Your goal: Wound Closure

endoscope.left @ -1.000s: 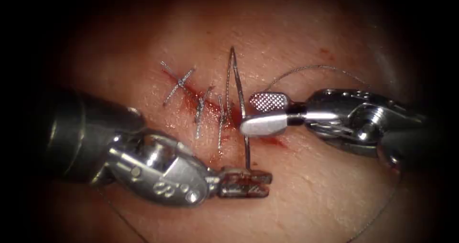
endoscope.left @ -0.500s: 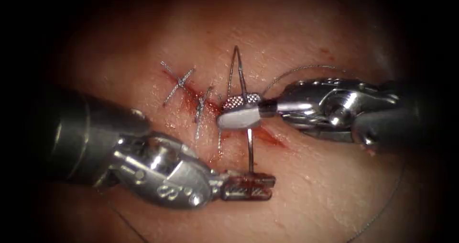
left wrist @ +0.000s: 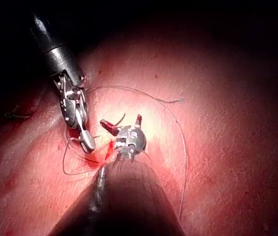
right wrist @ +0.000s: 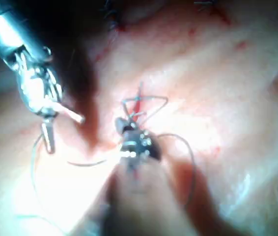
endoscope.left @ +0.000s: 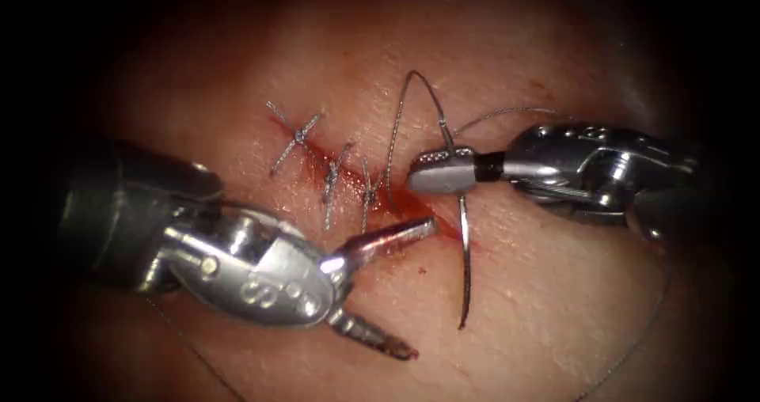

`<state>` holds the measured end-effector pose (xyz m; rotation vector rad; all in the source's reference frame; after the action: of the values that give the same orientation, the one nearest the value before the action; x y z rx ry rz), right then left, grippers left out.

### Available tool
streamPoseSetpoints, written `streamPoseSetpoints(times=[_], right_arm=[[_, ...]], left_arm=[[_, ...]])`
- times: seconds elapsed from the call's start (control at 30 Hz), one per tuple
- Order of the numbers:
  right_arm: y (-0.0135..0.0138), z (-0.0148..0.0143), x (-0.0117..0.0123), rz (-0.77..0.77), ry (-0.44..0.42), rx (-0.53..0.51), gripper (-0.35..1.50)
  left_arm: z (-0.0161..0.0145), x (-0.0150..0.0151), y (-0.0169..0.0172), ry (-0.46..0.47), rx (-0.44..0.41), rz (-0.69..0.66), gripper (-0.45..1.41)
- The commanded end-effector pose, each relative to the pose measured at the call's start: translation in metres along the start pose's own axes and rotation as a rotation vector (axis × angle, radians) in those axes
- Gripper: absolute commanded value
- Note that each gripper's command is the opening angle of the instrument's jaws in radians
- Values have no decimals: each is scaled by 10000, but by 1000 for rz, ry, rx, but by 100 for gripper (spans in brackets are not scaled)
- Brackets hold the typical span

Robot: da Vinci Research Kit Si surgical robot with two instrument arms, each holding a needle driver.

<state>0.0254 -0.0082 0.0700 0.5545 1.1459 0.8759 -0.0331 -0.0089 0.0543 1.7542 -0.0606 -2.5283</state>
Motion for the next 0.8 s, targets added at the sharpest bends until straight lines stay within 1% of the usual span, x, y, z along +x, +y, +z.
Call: streamPoseSetpoints(times=[0.03, 0.1, 0.13, 0.17, 0.2, 0.23, 0.27, 0.3, 0.37, 0.4, 0.5, 0.6, 0.67, 0.8], right_arm=[[11, 8, -9, -17, 33, -32, -35], [17, 9, -8, -45, 55, -73, -35], [21, 9, -6, -67, 72, -100, -35], [27, 8, -2, -91, 98, -132, -35], [30, 7, 1, -106, 124, -150, -35], [33, 7, 2, -133, 144, -178, -35], [34, 8, 2, -142, 151, -191, -35], [34, 9, 1, -163, 156, -214, -35], [33, 11, -1, -184, 168, -225, -35], [32, 11, -2, -200, 174, -232, -35], [32, 11, -1, -227, 172, -236, -35], [31, 10, 0, -242, 183, -244, -35], [30, 11, -1, -258, 189, -256, -35], [27, 11, -5, -292, 188, -282, -35]], left_arm=[[5, -6, 2, 3, -4, -7, 64], [3, -12, 1, 8, -6, -9, 54], [2, -18, -1, 5, -13, -23, 42], [2, -29, -4, -3, -29, -70, 19], [1, -39, -8, -19, -45, -165, 14], [1, -52, -15, -45, -66, -324, 11], [0, -62, -20, -56, -72, -391, -6], [0, -70, -22, -68, -71, -445, -16], [1, -87, -24, -93, -70, -552, -35], [3, -95, -24, -105, -72, -582, -40], [9, -115, -22, -155, -83, -635, -45], [19, -138, -19, -238, -102, -623, -45], [31, -156, -16, -291, -131, -614, -45], [42, -166, -19, -295, -145, -610, -45]])
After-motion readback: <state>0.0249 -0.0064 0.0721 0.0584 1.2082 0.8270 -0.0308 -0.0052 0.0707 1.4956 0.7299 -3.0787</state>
